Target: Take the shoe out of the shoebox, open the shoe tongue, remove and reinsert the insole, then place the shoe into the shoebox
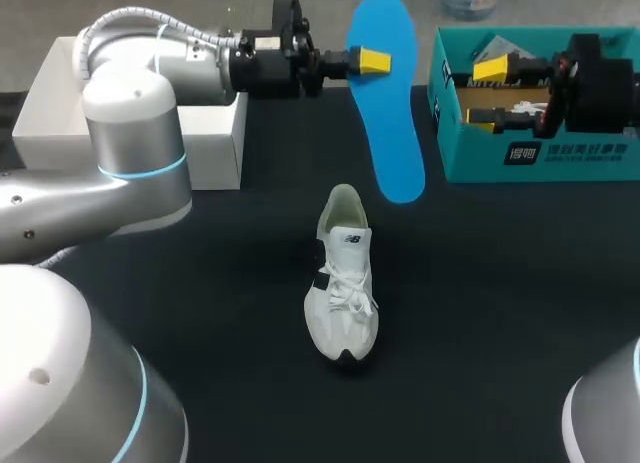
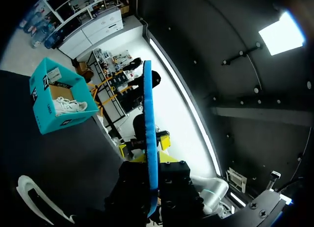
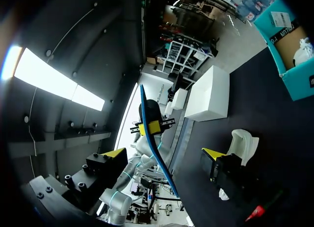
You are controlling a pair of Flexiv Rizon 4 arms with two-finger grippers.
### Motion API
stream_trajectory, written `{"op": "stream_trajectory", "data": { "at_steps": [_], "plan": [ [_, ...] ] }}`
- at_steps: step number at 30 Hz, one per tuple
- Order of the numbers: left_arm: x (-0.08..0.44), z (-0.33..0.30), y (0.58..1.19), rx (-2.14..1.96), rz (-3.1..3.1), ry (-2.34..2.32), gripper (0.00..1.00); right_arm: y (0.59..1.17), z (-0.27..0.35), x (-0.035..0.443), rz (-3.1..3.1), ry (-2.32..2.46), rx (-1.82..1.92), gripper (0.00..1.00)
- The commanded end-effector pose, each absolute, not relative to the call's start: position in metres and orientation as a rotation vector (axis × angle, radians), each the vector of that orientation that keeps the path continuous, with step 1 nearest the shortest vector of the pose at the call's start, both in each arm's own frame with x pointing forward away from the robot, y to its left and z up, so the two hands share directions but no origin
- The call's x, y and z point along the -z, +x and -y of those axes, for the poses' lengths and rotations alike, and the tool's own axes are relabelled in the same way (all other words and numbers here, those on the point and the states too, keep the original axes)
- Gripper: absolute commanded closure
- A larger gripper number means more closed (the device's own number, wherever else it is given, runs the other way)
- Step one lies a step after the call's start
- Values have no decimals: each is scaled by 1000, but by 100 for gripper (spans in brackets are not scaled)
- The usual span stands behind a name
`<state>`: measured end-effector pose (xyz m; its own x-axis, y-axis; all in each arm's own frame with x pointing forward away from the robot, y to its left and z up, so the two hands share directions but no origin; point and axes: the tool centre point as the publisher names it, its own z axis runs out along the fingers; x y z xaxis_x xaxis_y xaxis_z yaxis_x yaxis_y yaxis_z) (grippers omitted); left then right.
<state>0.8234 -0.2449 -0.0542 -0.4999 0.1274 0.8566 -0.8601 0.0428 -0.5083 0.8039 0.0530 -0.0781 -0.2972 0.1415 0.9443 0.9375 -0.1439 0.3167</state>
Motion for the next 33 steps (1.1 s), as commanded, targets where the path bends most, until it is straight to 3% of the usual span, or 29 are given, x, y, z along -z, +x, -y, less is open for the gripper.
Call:
{"op": "stream_trajectory", "data": {
  "at_steps": [1,5,14,28,33],
  "plan": [
    [56,244,819,-1698,1575,717,100,805,-55,78,1450,-1260,1509,0],
    [50,240,820,-1901,1754,554,100,805,-55,78,1450,-1260,1509,0],
    [55,243,815,-2315,2147,-392,100,805,-55,78,1450,-1260,1509,0],
    [55,243,815,-2315,2147,-392,100,805,-55,78,1450,-1260,1509,0],
    [53,246,820,-2534,2346,-1055,100,805,-55,78,1450,-1260,1509,0]
  ]
}}
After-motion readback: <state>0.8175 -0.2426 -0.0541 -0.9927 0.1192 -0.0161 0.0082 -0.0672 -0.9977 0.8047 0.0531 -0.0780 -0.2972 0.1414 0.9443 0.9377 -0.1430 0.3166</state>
